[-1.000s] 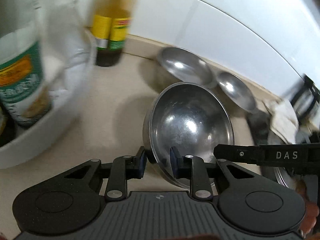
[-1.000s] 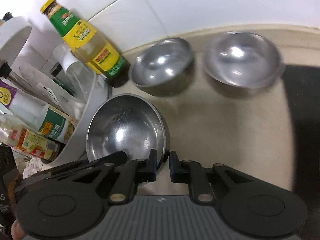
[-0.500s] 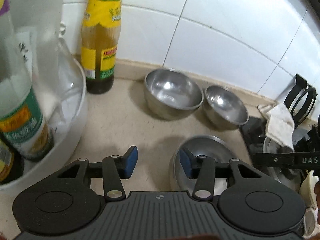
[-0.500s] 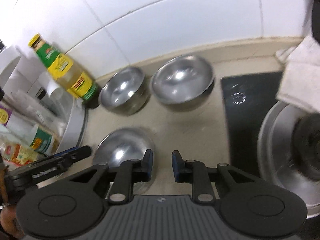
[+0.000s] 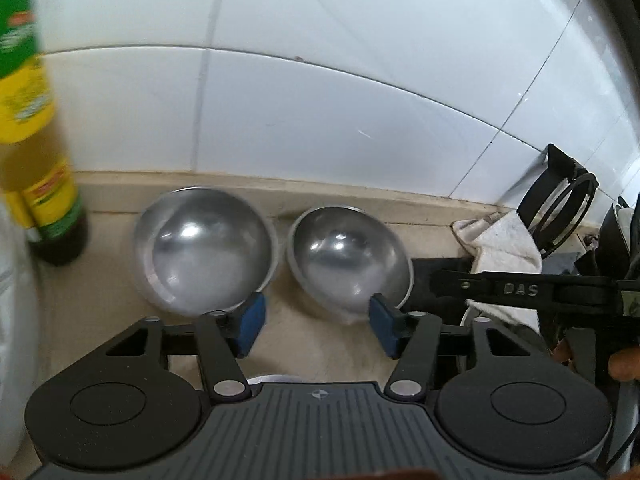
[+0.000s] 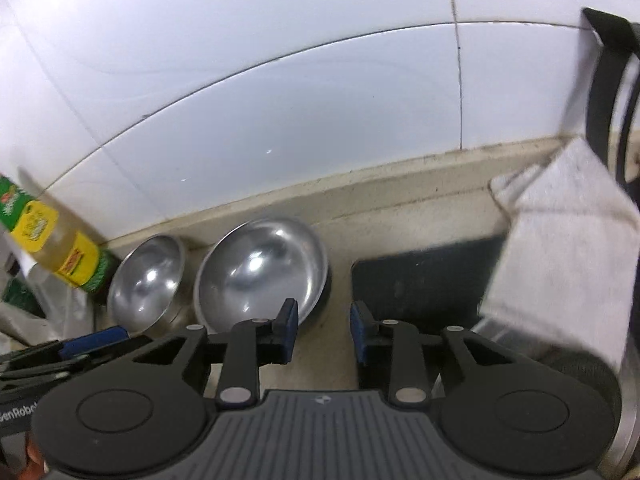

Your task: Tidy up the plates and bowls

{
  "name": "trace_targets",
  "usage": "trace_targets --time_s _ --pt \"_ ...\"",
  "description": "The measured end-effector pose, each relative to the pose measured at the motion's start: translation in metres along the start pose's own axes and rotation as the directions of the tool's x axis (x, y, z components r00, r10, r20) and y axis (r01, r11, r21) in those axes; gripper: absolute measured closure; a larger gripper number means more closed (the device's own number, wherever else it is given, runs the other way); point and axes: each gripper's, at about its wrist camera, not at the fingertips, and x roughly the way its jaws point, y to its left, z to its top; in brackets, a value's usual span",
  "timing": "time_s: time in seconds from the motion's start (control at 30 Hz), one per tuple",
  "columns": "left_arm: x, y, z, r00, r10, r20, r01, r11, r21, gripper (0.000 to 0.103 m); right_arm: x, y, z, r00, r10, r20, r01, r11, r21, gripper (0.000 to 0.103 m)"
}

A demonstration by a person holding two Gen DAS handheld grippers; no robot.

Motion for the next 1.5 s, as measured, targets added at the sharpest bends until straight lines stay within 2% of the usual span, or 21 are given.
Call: trace_targets --time_s 0.13,0.3,0.4,0.43,0.47,0.5,0.63,0.73,0.9,1.1,1.33,1.5 --pt "0.032 -0.003 0.006 0.998 -0.028 -0.060 0.024 0.998 -0.063 0.036 0.021 -0.005 0.015 0.999 0.008 -0.037 -0.009 1.000 -0.009 0.076" --pt "0.060 -0.002 0.005 0.995 0.005 -0.100 -0.015 0.995 -0.097 0.036 0.051 -0.005 0.022 0.997 -0.006 -0.083 0.003 0.999 -0.044 0.075" --pt "0.074 -0.002 0.008 0.994 0.025 -0.102 -0.036 0.993 -0.110 0.042 0.067 -0.009 0.022 0.992 0.017 -0.122 -0.021 0.999 -0.030 0.076" --pt "0.077 -0.003 0.008 0.995 0.047 -0.090 -0.056 0.993 -0.105 0.044 0.070 -0.009 0.022 0.992 0.025 -0.127 -0.029 0.999 -0.032 0.077" --pt "0.078 -0.004 0.010 0.995 0.056 -0.076 -0.063 0.994 -0.092 0.044 0.072 -0.009 0.021 0.991 0.038 -0.129 -0.043 0.998 -0.039 0.084" --pt "0.079 -0.005 0.011 0.996 0.057 -0.070 -0.062 0.995 -0.083 0.052 0.073 -0.007 0.020 0.990 0.048 -0.134 -0.054 0.997 -0.048 0.090" --pt "0.082 -0.005 0.012 0.994 0.085 -0.070 -0.088 0.995 -0.045 0.072 0.071 -0.008 0.016 0.992 0.032 -0.119 -0.039 0.998 -0.051 0.090" --pt "0.080 -0.002 0.011 0.995 0.070 -0.076 -0.074 0.996 -0.046 0.076 0.066 -0.013 0.015 0.992 0.047 -0.114 -0.051 0.998 -0.030 0.092" --pt "0.061 -0.014 0.009 0.996 0.080 -0.028 -0.079 0.997 0.028 0.076 0.047 -0.013 0.010 0.993 0.063 -0.096 -0.065 0.998 -0.017 0.092" --pt "0.020 -0.017 0.005 0.999 0.047 0.019 -0.048 0.998 0.052 0.076 0.005 -0.004 0.001 0.991 0.114 -0.068 -0.116 0.993 -0.024 0.092" --pt "-0.044 -0.004 -0.026 0.998 0.048 0.046 -0.050 0.998 0.041 0.075 -0.037 0.031 -0.037 0.977 0.182 -0.108 -0.192 0.978 -0.086 0.091" --pt "-0.075 0.007 -0.053 0.997 0.066 0.050 -0.068 0.997 0.041 0.073 -0.044 0.057 -0.067 0.967 0.192 -0.169 -0.216 0.967 -0.133 0.091"
